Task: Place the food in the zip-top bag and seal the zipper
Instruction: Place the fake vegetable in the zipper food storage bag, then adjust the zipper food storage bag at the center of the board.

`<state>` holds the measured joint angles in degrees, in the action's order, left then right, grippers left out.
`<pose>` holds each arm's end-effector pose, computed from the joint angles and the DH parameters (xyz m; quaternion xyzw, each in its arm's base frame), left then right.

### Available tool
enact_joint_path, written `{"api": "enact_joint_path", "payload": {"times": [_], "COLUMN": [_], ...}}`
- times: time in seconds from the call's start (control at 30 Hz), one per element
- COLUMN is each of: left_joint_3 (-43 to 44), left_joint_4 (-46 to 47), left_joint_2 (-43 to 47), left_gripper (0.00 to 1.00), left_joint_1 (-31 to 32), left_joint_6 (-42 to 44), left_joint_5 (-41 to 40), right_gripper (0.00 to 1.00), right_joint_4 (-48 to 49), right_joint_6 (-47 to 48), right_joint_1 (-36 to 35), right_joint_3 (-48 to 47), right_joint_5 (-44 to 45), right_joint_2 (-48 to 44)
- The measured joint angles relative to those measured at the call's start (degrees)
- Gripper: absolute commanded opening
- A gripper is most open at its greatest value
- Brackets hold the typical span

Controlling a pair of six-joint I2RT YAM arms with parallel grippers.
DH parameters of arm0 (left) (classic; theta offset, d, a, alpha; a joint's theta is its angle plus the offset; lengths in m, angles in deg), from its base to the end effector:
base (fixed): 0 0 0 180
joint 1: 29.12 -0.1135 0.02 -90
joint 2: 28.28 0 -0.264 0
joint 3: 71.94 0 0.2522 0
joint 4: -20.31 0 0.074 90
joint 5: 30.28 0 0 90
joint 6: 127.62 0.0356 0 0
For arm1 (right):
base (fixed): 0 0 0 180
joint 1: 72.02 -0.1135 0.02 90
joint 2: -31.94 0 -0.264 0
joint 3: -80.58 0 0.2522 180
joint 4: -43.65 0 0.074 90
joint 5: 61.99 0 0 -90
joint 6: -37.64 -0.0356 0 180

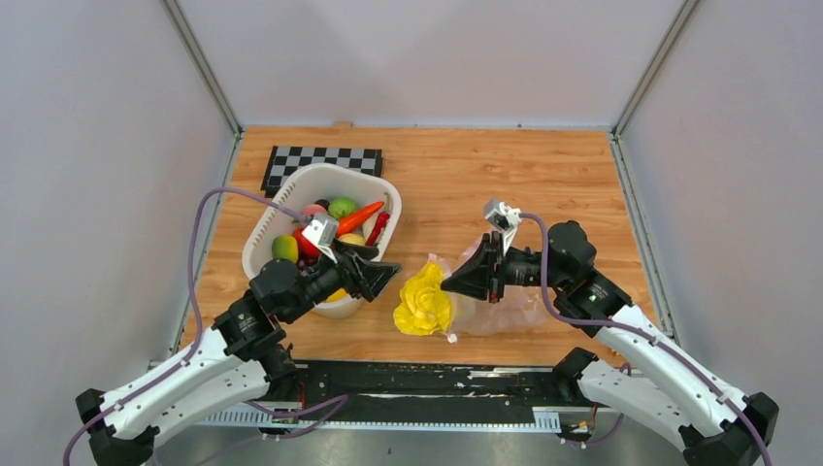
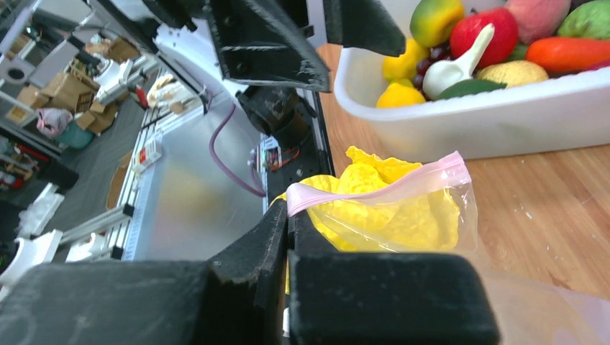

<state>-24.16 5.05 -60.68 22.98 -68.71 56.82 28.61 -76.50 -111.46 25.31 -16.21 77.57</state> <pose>0.0935 -0.1171 0.3221 0.1111 0.6976 -0.4564 0.5411 0.1256 0.1355 0.3351 -0.3423 0.6454 0.5651 0.3833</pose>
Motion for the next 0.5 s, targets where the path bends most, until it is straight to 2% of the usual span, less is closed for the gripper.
{"api": "enact_joint_path", "payload": {"times": [0.03, 0.13, 0.23, 0.5], "left_joint_3": [-0.1, -0.4, -0.4, -3.7], "left_joint_4": [-0.9, -1.6, -1.9, -1.4], "left_joint_2": [-0.5, -2.2, -5.0, -9.2], "left_gripper": [0.74, 0.66, 0.61, 0.59], "left_joint_1": [0.0, 0.0, 0.0, 0.0], "left_joint_6": [0.4, 1.7, 2.9, 3.3], "left_joint_5": [-0.1, 0.6, 2.7, 9.8], "right_gripper": [0.0, 0.0, 0.0, 0.0], "right_joint_4": [-1.2, -3.9, -5.8, -6.2], "right_joint_6": [1.0, 3.0, 4.3, 5.6], "right_joint_1": [0.0, 0.0, 0.0, 0.0], "right_joint_3": [0.0, 0.0, 0.0, 0.0], "right_joint_5": [-0.7, -2.5, -3.6, -5.0], "right_joint_2": [-0.2, -0.9, -2.3, -7.8]}}
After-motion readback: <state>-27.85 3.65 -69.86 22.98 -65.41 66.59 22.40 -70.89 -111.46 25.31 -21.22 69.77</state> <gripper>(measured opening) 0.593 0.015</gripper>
